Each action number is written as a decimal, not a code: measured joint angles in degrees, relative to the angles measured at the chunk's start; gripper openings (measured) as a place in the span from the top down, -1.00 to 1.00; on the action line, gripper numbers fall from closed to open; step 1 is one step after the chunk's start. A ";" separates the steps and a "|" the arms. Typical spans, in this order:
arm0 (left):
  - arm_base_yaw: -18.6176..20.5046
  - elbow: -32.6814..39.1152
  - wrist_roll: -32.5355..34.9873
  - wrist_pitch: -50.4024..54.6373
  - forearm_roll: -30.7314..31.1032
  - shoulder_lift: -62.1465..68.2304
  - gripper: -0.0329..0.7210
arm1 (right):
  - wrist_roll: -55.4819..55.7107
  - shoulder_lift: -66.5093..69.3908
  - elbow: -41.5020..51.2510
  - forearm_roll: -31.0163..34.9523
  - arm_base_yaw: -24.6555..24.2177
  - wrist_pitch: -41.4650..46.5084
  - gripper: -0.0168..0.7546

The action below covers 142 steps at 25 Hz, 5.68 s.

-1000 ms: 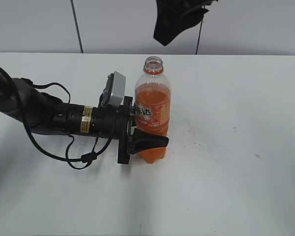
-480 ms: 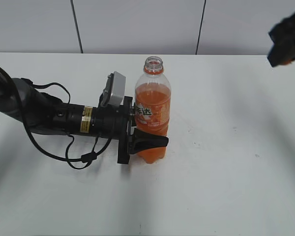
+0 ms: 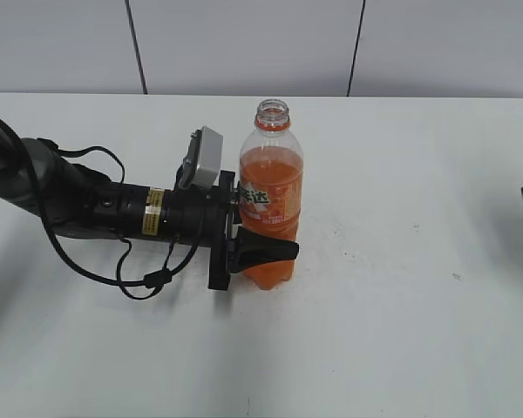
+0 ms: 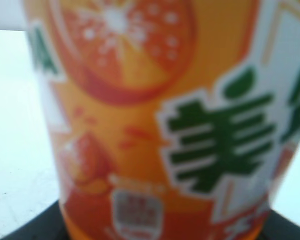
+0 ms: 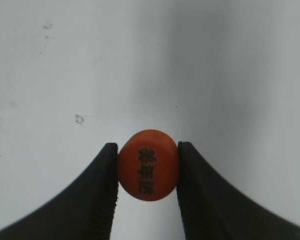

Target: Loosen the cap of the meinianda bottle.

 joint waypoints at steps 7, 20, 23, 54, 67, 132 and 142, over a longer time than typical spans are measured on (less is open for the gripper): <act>0.00 0.00 0.00 0.00 0.00 0.00 -0.12 | -9.27 9.82 0.13 11.00 -0.21 -3.41 0.25; 0.00 0.00 0.00 0.00 -0.05 0.00 -0.12 | -11.81 14.88 0.13 9.91 -0.21 -4.84 0.25; 0.00 0.00 0.00 0.00 -0.05 0.00 -0.12 | -11.75 14.95 0.13 9.71 -0.21 -4.84 0.14; 0.00 0.44 -1.12 0.34 4.31 -5.32 -0.64 | -9.74 4.23 0.13 12.00 -0.21 -2.67 -0.23; 0.12 0.48 -4.16 0.23 4.93 -19.37 -0.64 | -9.69 -0.22 0.13 12.06 -0.21 0.32 -0.23; 10.96 14.13 17.31 137.99 -69.11 -72.29 -0.26 | 7.92 -29.21 -1.58 -5.21 -0.21 33.13 -0.24; 10.96 28.86 25.89 133.10 -71.26 -108.34 -0.18 | 8.04 -51.72 7.42 -5.58 -0.21 33.35 -0.24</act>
